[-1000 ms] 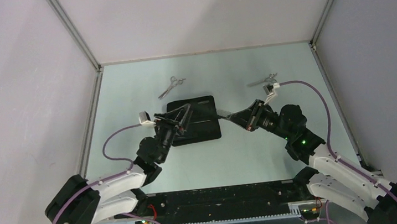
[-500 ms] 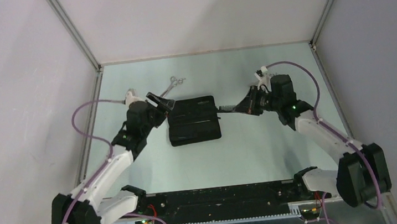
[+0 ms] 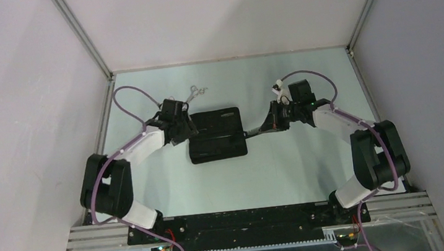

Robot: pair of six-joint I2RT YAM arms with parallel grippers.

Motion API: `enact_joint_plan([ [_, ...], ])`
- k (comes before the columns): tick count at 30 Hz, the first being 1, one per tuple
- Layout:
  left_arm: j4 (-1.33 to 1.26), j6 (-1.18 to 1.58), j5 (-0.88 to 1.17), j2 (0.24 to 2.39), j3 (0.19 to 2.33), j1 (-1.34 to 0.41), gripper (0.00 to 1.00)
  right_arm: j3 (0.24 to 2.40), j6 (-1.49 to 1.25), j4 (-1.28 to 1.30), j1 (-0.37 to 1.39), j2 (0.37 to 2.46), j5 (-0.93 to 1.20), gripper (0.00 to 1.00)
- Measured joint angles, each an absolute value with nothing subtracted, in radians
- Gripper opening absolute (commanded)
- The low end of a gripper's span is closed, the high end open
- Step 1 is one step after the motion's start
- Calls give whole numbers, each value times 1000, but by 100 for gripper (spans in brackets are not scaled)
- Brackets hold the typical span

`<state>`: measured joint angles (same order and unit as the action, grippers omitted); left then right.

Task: Sort the hair-cutting tools
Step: Place the comb in the hairdressing tool bag.

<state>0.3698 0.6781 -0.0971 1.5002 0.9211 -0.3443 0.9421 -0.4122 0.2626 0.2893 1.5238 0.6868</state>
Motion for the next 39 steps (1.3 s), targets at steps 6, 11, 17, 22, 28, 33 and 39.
enact_joint_plan([
  [6,382,640,-99,1609,945,-344,49,976,-402,251,289,1636,728,0],
  [11,402,619,-99,1666,945,-343,45,1000,-384,240,290,1702,755,0],
  [17,388,610,-73,1672,945,-342,33,1012,-373,211,301,1753,774,0],
  [22,380,601,-59,1675,945,-342,28,1048,-361,211,315,1807,776,0],
  [28,380,598,-56,1675,944,-344,23,1074,-376,176,360,1845,758,0],
  [33,371,599,-63,1670,935,-351,22,1075,-431,113,416,1874,703,0],
  [39,346,598,-82,1656,916,-374,21,1076,-494,-11,519,1917,669,4],
])
